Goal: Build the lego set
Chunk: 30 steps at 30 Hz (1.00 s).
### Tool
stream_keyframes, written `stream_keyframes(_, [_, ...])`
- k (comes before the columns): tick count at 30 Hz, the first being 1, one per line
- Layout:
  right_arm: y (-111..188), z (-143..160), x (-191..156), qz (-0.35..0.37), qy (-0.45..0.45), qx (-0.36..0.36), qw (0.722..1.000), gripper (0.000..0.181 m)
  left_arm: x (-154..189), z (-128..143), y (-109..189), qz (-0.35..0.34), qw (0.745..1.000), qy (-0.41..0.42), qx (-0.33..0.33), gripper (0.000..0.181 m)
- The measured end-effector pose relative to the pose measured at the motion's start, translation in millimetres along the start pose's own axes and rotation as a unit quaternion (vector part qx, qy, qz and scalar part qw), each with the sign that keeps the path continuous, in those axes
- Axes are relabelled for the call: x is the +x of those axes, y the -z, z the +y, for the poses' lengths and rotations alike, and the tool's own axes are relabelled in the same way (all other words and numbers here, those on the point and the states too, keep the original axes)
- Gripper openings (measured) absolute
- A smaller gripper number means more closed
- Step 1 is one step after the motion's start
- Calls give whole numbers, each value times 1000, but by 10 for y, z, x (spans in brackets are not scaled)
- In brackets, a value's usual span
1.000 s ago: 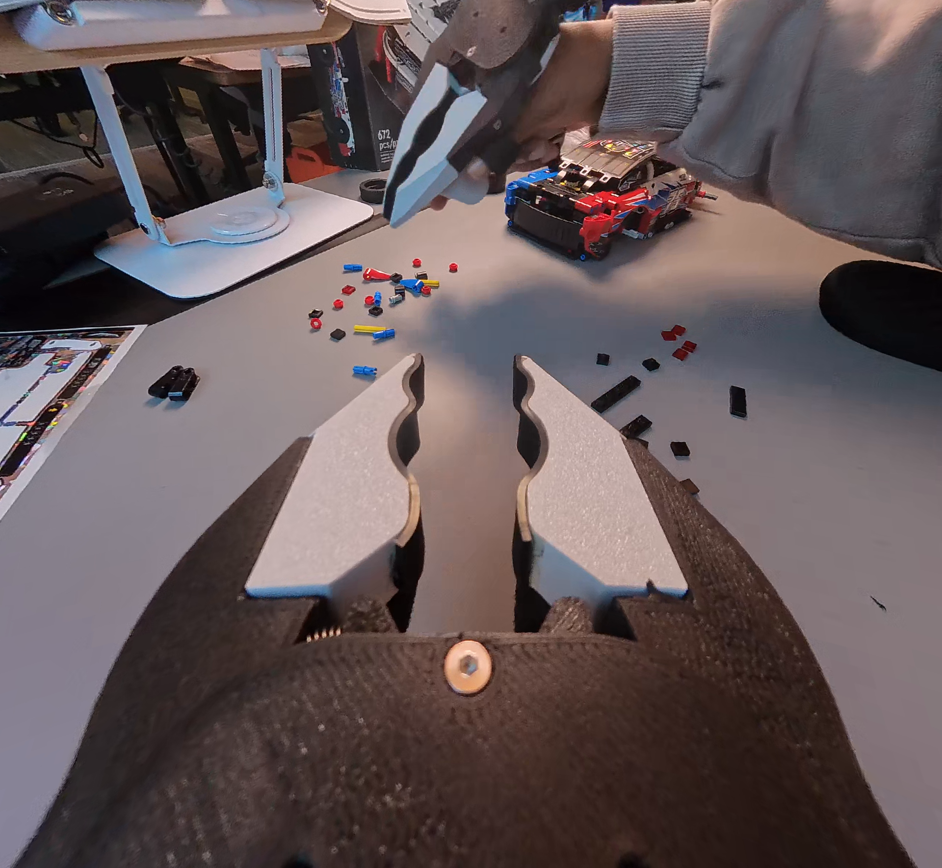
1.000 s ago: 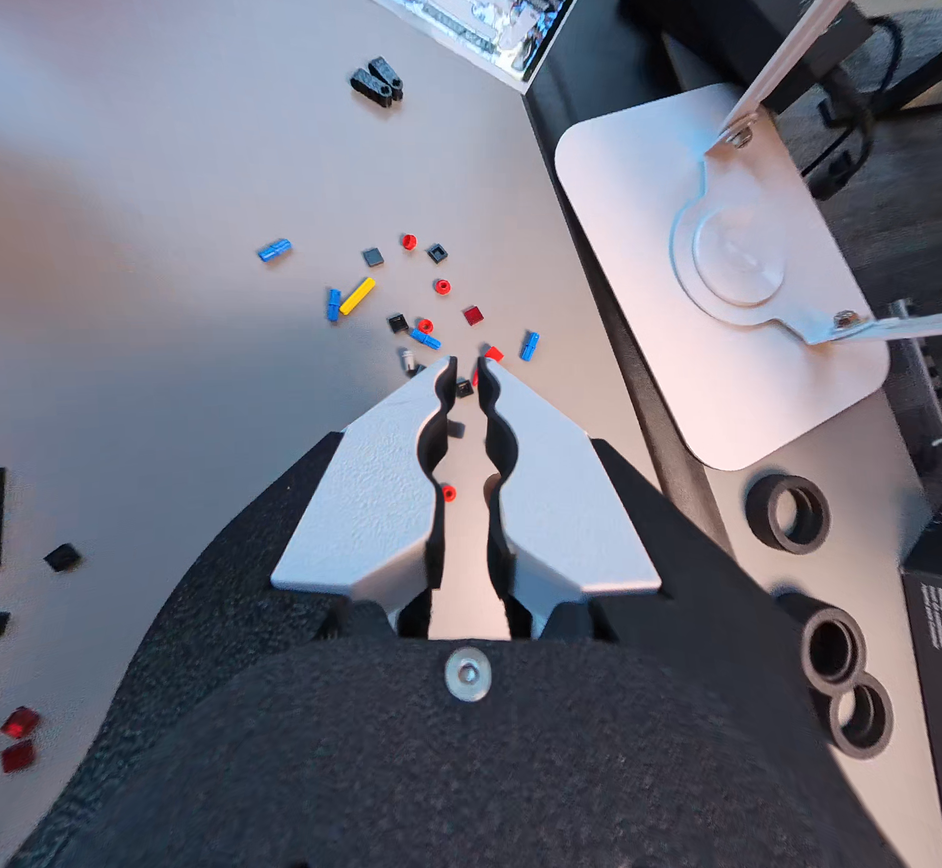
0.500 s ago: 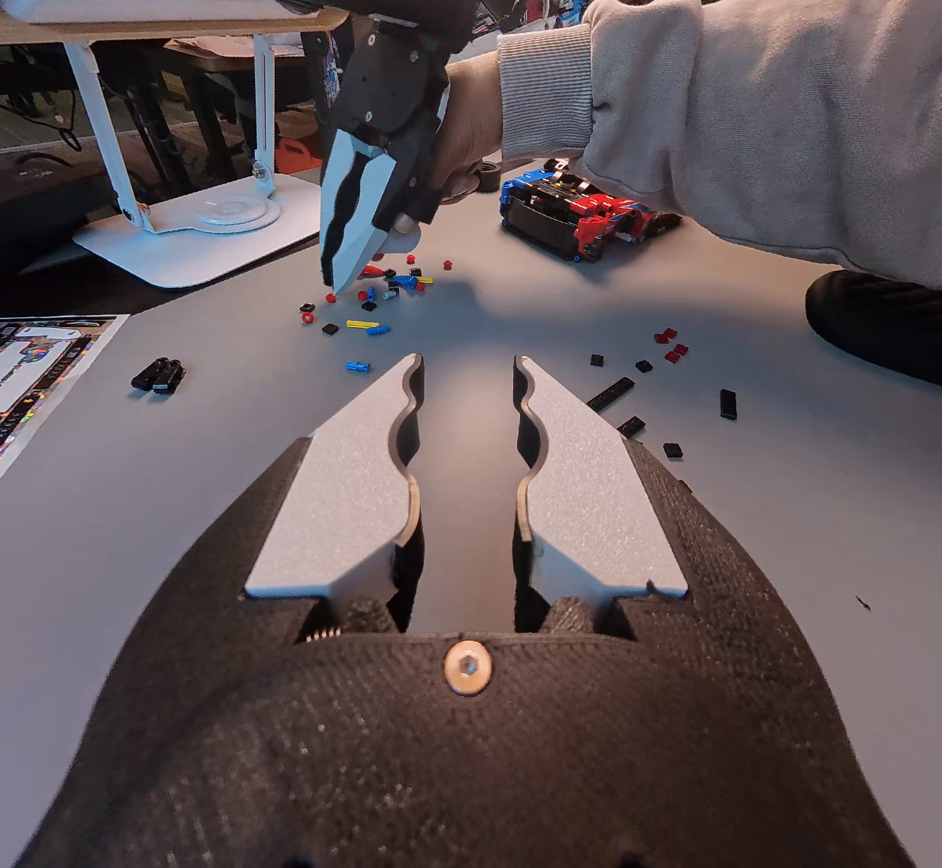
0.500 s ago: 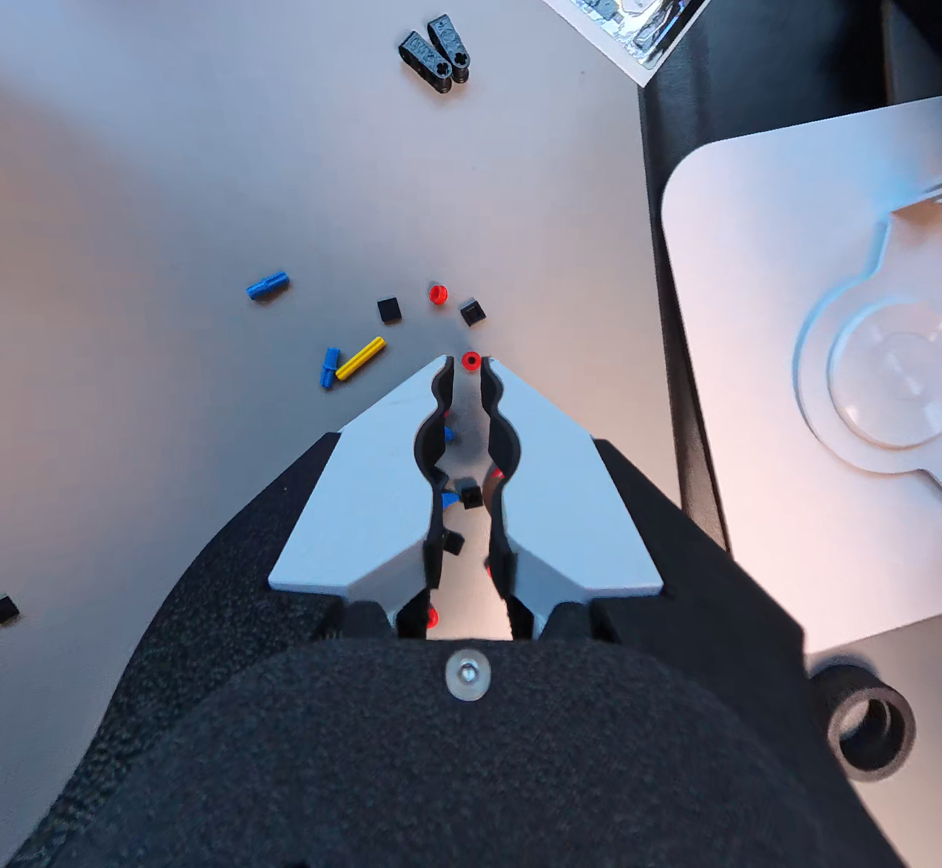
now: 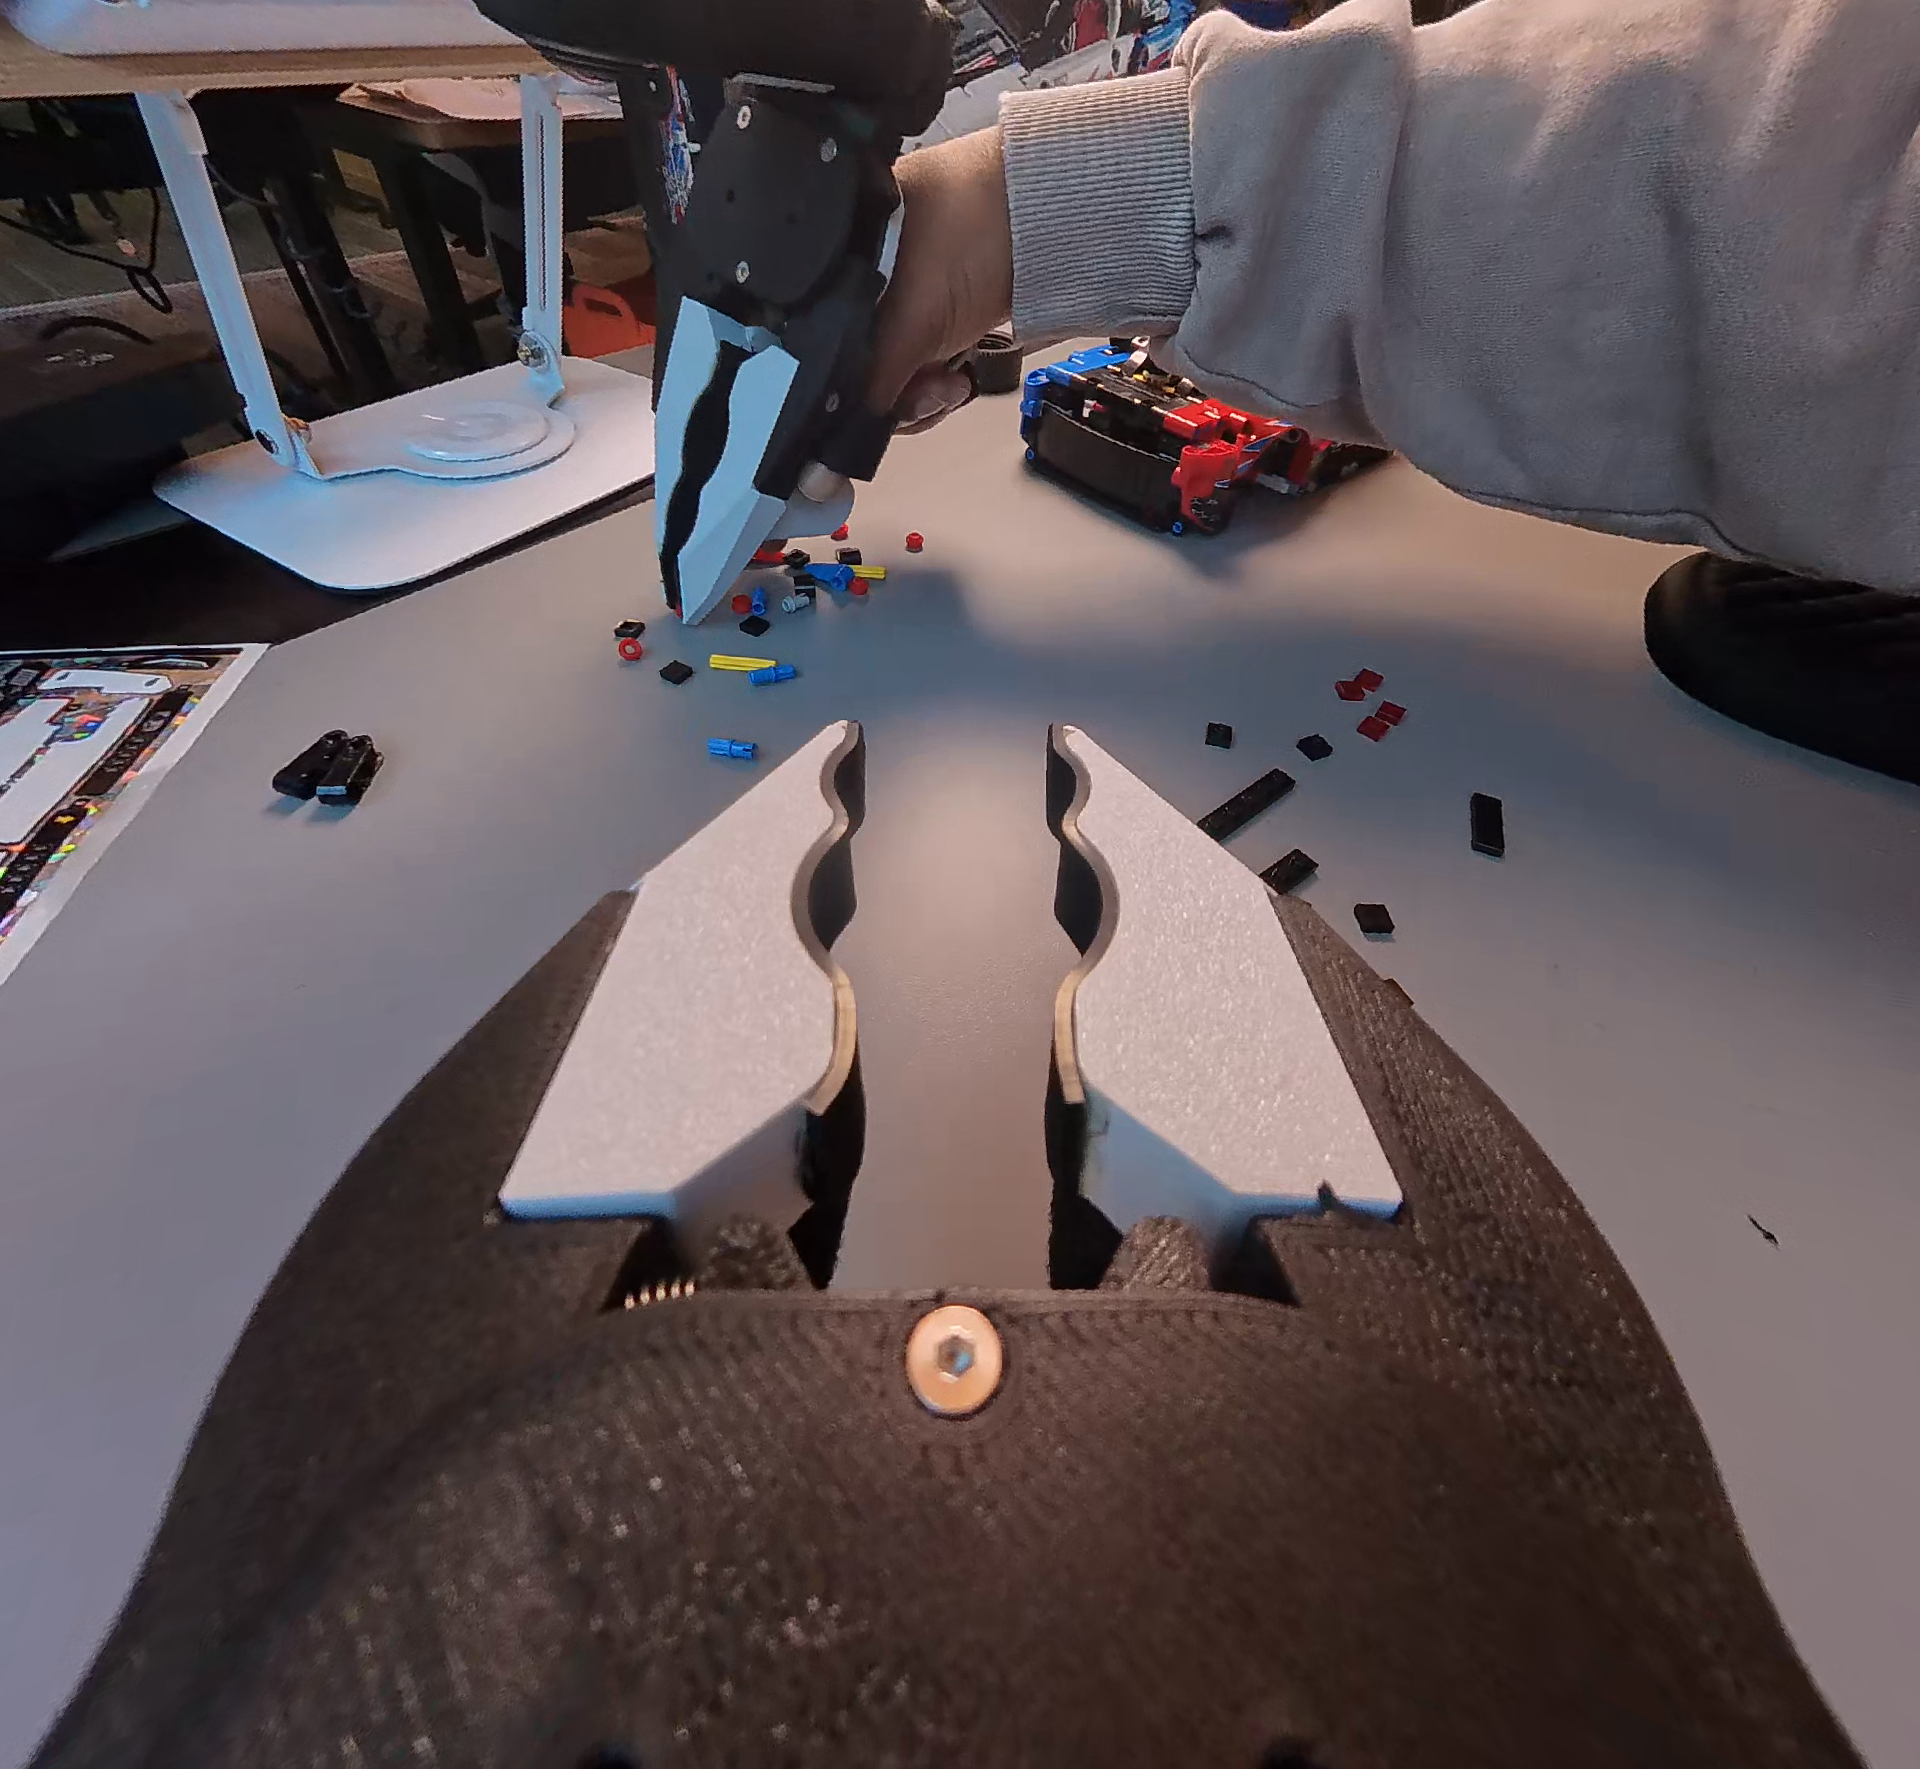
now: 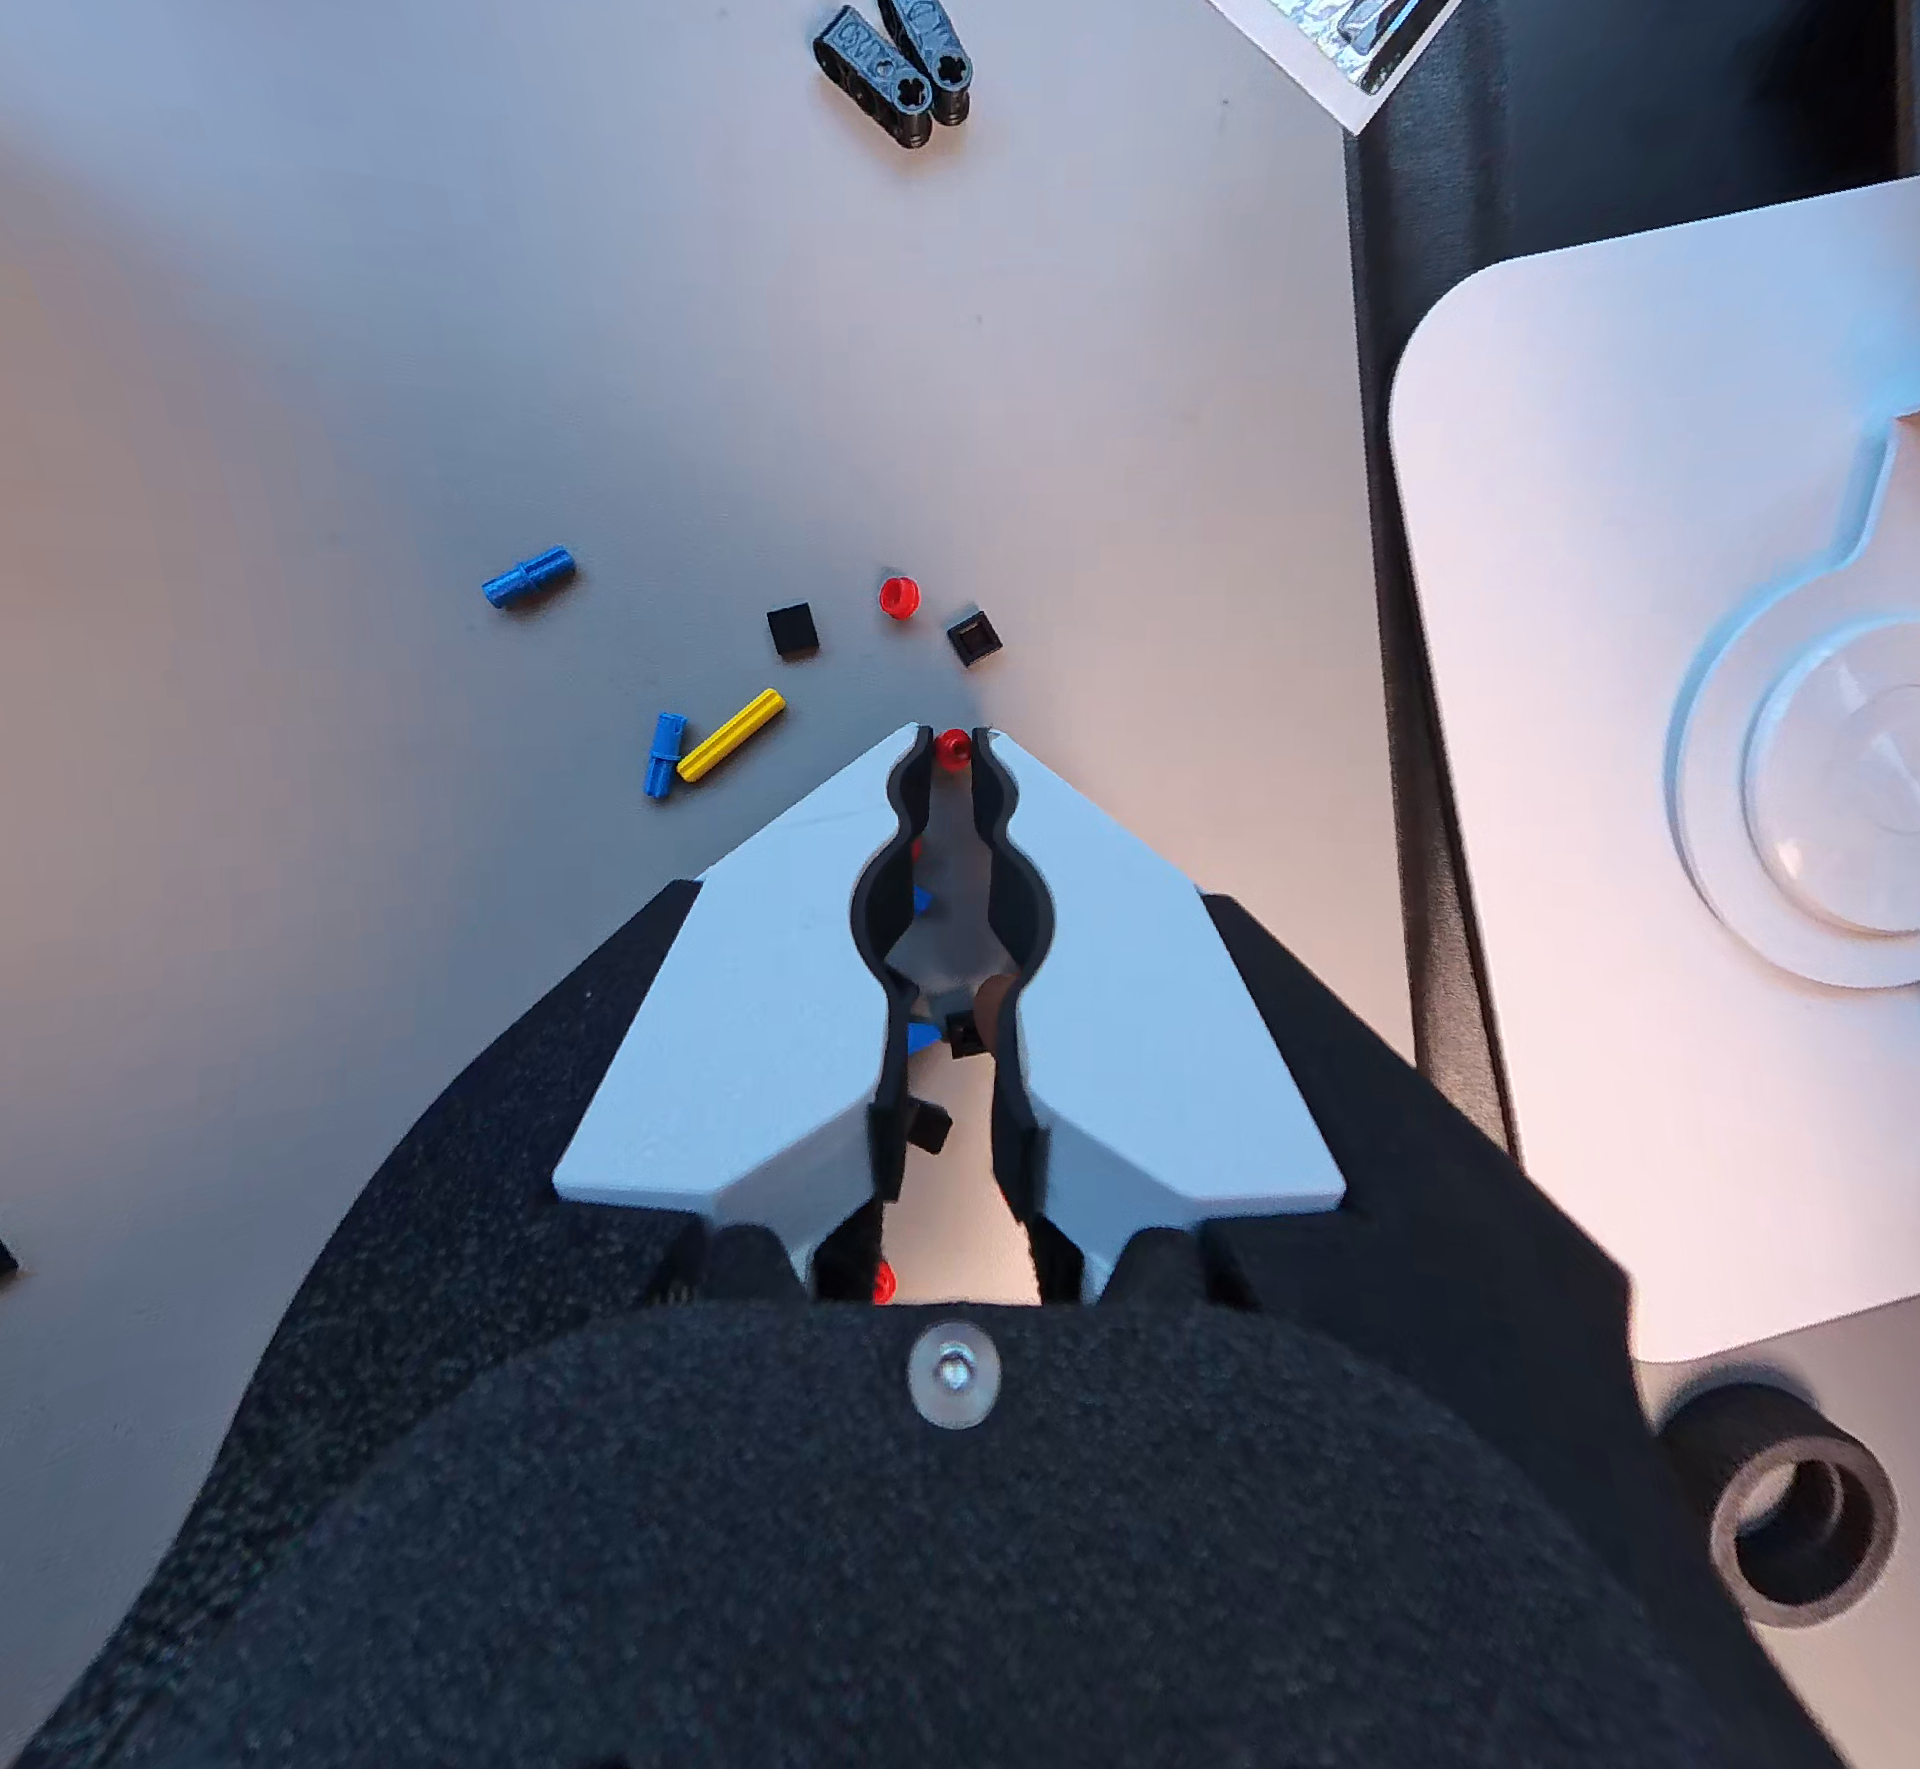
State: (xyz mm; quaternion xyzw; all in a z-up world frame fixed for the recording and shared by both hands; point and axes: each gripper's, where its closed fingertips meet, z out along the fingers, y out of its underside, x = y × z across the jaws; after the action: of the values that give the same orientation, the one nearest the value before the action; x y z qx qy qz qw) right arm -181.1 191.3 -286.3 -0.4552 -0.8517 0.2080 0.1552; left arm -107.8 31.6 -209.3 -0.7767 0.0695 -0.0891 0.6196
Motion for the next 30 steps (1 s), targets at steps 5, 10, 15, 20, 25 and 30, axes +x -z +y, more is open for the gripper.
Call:
stream_keyframes(5, [15, -1, -13, 6, 7, -1, 1000, 5, 1, 1, 0, 0, 1000, -1, 0, 33])
stream_keyframes(10, [164, -70, -129, 17, 23, 17, 999, 4, 7, -9, 4, 0, 1000, -2, 1, 33])
stream_keyframes(15, [430, -54, -447, 31, 48, 35, 998, 5, 27, -11, 4, 2, 1000, -5, 1, 33])
stream_keyframes(20, [699, 125, -845, 44, 49, 54, 996, 4, 34, -2, -3, 3, 1000, -7, -2, 33])
stream_keyframes(25, [801, 545, -1195, 59, 39, 25, 997, 4, 27, 20, -11, 0, 1000, -11, -7, 33])
stream_keyframes(30, [853, 1006, -1449, 71, 25, -12, 997, 5, 13, 33, -10, -4, 1000, -15, -10, 33])
